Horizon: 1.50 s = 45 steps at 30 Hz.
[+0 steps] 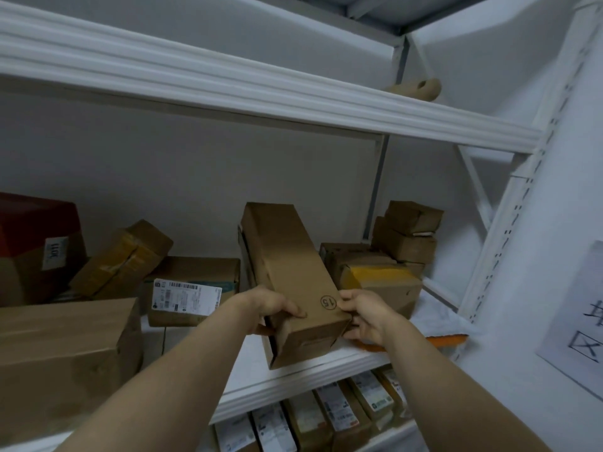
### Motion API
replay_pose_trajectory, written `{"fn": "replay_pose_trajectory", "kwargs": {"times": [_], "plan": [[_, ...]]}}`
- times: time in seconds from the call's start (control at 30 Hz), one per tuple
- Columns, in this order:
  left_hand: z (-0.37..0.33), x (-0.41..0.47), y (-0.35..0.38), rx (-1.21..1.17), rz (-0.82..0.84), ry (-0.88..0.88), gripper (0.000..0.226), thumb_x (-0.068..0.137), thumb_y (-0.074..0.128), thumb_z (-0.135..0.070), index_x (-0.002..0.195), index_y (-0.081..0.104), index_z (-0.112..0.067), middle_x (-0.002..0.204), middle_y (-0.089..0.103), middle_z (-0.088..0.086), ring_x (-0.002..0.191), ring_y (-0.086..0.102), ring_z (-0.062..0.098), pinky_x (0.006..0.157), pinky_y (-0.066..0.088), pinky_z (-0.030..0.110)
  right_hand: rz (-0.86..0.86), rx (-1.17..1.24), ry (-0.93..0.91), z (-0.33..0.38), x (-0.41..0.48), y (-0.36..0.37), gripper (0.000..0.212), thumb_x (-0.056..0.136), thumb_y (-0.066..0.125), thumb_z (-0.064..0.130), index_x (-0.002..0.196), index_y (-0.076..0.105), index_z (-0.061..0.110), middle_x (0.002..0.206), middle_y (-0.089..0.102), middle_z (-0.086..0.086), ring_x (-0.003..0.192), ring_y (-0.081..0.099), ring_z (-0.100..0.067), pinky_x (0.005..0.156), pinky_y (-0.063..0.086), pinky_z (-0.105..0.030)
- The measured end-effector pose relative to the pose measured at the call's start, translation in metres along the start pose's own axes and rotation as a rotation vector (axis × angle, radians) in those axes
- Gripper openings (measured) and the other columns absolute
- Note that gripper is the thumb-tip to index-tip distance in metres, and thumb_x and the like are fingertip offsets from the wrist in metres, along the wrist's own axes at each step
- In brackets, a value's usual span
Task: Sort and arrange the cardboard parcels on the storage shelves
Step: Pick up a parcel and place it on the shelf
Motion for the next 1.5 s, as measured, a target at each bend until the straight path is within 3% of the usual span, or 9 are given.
{"fn": "replay_pose_trajectory", "kwargs": {"times": [0.13, 0.33, 0.43, 0.63, 0.8, 0.9, 1.07, 1.37, 1.5], "plan": [[0.009, -0.004, -0.002, -0.077, -0.012, -0.03, 0.085, 0.055, 0.083, -0.059, 0.124, 0.05, -0.02, 0.122, 0.052, 0.002, 0.105, 0.053, 0.023, 0.071, 0.054, 0.035, 0.021, -0.072, 0.02, -0.003, -0.008, -0.007, 0.042, 0.095, 0.041, 0.0, 0.132, 0.054, 0.016, 0.12, 0.064, -0.008, 0.11, 0.055, -0.027, 0.1, 0.037, -0.049], [0.014, -0.007, 0.005, 0.082, -0.066, -0.04, 0.107, 0.052, 0.088, -0.047, 0.138, 0.031, -0.018, 0.126, 0.05, 0.006, 0.112, 0.051, 0.025, 0.089, 0.051, 0.04, 0.071, -0.308, 0.017, 0.011, -0.026, -0.008, 0.067, 0.085, 0.04, -0.011, 0.135, 0.046, 0.033, 0.114, 0.066, -0.007, 0.111, 0.054, -0.03, 0.097, 0.043, -0.046], [0.009, -0.012, 0.013, 0.145, -0.058, -0.022, 0.116, 0.059, 0.087, -0.04, 0.145, 0.011, -0.022, 0.137, 0.042, 0.007, 0.122, 0.047, 0.028, 0.086, 0.051, 0.041, 0.038, -0.446, -0.026, 0.034, -0.043, 0.006, 0.04, 0.086, 0.059, 0.019, 0.126, 0.054, 0.024, 0.123, 0.06, -0.004, 0.106, 0.056, -0.023, 0.092, 0.048, -0.041], [0.007, -0.022, 0.036, 0.115, -0.027, 0.037, 0.125, 0.068, 0.084, -0.022, 0.147, -0.013, -0.025, 0.143, 0.037, 0.005, 0.126, 0.044, 0.026, 0.092, 0.05, 0.042, -0.109, -0.49, -0.23, 0.076, -0.047, 0.026, 0.136, 0.054, 0.085, 0.06, 0.153, -0.002, 0.029, 0.155, 0.022, -0.007, 0.14, 0.029, -0.031, 0.112, 0.033, -0.047], [0.006, -0.031, 0.051, 0.155, 0.033, 0.102, 0.11, 0.062, 0.086, -0.022, 0.146, 0.015, -0.019, 0.136, 0.046, 0.004, 0.122, 0.048, 0.022, 0.094, 0.047, 0.03, -0.23, -0.706, -0.251, 0.066, -0.053, 0.038, 0.151, 0.048, 0.081, 0.07, 0.147, -0.026, 0.032, 0.154, 0.006, -0.013, 0.143, 0.011, -0.034, 0.113, 0.025, -0.055], [0.011, -0.026, 0.052, 0.22, 0.033, 0.132, 0.146, 0.032, 0.09, -0.032, 0.151, 0.005, -0.021, 0.141, 0.043, 0.006, 0.126, 0.046, 0.023, 0.102, 0.046, 0.037, -0.3, -0.753, -0.247, 0.064, -0.054, 0.037, 0.15, 0.049, 0.078, 0.073, 0.146, -0.029, 0.031, 0.152, 0.008, -0.014, 0.141, 0.013, -0.034, 0.11, 0.025, -0.059], [0.013, -0.048, 0.046, 0.166, 0.086, 0.07, 0.106, 0.075, 0.073, -0.011, 0.15, 0.004, -0.039, 0.141, 0.041, -0.001, 0.13, 0.04, 0.023, 0.098, 0.042, 0.039, -0.331, -0.782, -0.292, 0.066, -0.06, 0.021, 0.139, 0.056, 0.078, 0.063, 0.147, -0.024, 0.035, 0.148, 0.015, -0.016, 0.137, 0.019, -0.035, 0.108, 0.029, -0.056], [-0.039, -0.087, -0.026, 0.046, -0.45, 0.298, 0.008, 0.093, 0.05, -0.004, 0.1, 0.054, -0.002, 0.091, 0.056, 0.01, 0.073, 0.055, 0.019, 0.062, 0.048, 0.028, -0.039, -0.638, -0.258, 0.054, -0.076, 0.003, 0.136, 0.061, 0.084, 0.041, 0.147, -0.022, 0.042, 0.157, 0.003, -0.014, 0.143, 0.014, -0.037, 0.114, 0.025, -0.054], [-0.051, -0.097, -0.036, -0.058, -0.534, 0.323, 0.017, 0.093, 0.047, -0.018, 0.097, 0.056, -0.004, 0.098, 0.056, 0.018, 0.082, 0.053, 0.032, 0.074, 0.042, 0.033, -0.001, -0.708, -0.234, 0.032, -0.098, -0.007, 0.137, 0.063, 0.084, 0.039, 0.144, -0.026, 0.043, 0.159, -0.005, -0.014, 0.145, 0.01, -0.035, 0.114, 0.024, -0.053]]}}
Point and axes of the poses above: each hand's wrist, its own x-axis towards the middle knuckle, its own y-axis out of the palm, z = x × y, the point moved 10 cm from there along x, towards the middle knuckle
